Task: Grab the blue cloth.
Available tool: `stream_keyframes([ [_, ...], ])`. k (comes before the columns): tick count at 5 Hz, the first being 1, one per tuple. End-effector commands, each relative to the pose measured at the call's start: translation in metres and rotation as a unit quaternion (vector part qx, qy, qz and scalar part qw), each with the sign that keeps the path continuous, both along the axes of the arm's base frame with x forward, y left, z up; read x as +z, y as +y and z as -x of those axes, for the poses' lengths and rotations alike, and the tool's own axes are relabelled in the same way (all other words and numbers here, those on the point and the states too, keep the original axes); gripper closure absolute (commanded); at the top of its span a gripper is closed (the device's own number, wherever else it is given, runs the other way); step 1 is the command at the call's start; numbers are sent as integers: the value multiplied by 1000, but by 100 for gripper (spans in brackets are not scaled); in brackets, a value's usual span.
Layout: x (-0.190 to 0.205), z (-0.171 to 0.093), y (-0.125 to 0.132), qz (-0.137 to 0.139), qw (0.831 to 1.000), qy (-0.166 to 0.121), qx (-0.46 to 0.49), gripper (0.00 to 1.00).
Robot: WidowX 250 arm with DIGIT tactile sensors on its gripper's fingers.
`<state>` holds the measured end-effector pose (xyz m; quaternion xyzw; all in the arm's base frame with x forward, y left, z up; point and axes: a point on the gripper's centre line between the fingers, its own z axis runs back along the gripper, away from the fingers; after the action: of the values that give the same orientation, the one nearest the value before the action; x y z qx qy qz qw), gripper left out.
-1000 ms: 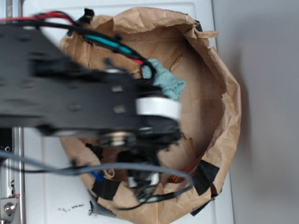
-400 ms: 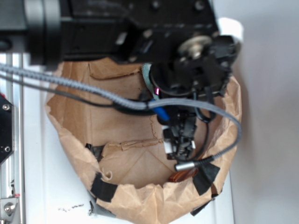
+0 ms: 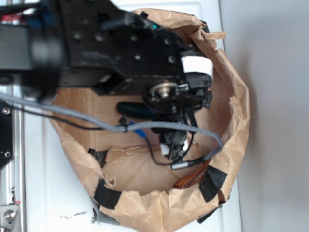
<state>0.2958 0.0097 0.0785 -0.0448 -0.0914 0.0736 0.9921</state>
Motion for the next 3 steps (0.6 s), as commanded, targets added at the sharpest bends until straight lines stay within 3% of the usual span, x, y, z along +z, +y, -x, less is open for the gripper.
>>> stream_keyframes([
  [1, 25, -43, 20, -10, 999, -7, 52, 0],
  [2, 41, -36, 27, -22, 999, 13, 38, 0],
  [3, 40, -21, 33, -69, 997, 10, 27, 0],
])
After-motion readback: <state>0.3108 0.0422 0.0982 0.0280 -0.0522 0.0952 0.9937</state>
